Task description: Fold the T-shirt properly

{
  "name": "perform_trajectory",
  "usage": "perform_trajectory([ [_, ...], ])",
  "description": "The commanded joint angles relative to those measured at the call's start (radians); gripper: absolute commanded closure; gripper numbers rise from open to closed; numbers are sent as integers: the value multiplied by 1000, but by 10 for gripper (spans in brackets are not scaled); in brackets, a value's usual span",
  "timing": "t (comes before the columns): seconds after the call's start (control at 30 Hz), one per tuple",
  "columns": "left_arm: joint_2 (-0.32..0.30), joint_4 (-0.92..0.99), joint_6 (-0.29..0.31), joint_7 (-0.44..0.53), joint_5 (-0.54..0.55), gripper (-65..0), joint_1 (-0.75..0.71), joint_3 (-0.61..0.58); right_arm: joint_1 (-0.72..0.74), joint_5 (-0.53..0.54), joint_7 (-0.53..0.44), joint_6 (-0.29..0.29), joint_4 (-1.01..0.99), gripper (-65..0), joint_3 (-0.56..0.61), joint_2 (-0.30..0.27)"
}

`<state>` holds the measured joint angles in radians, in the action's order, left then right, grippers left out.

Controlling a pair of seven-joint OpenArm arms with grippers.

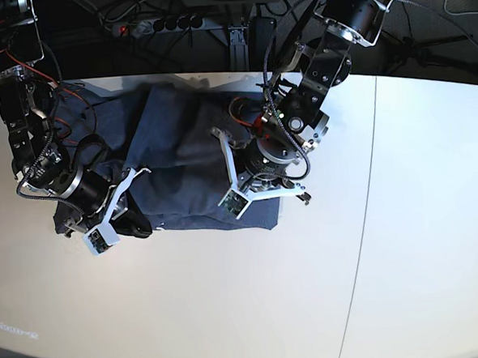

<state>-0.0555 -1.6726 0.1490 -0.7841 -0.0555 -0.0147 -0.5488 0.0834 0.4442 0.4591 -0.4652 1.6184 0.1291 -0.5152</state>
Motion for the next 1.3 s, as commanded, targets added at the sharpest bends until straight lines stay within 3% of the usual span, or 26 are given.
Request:
perform_trajectory([
  [0.0, 5, -15, -7, 24, 1, -38, -3, 0, 21, 6, -19, -48, 16, 0, -10, -13],
  [0.23, 5, -15, -7, 69, 26, -39, -48, 9, 21, -26, -16, -47, 16, 0, -14, -14],
  [0.4, -2, -13, -6, 98, 27, -39, -61, 100, 21, -26, -9, -48, 16, 0, -35, -14],
  [0.53, -50, -13, -2, 142, 60, -39, -61, 188, 21, -25, -5, -48, 16, 0, -85, -14],
  [0.7, -103, -13, 50, 164, 138, -39, -61, 200, 21, 9, 10, -47, 16, 0, -174, -14],
  [1.03, -102, 29, 50, 182, 181, -39, -57, 200, -15, 32, 54, -48, 14, 0, -286, -14],
  [1.27, -11, 30, 117, 178, 259, -39, -61, 185, -28, 37, 50, -48, 10, 0, -286, -13],
])
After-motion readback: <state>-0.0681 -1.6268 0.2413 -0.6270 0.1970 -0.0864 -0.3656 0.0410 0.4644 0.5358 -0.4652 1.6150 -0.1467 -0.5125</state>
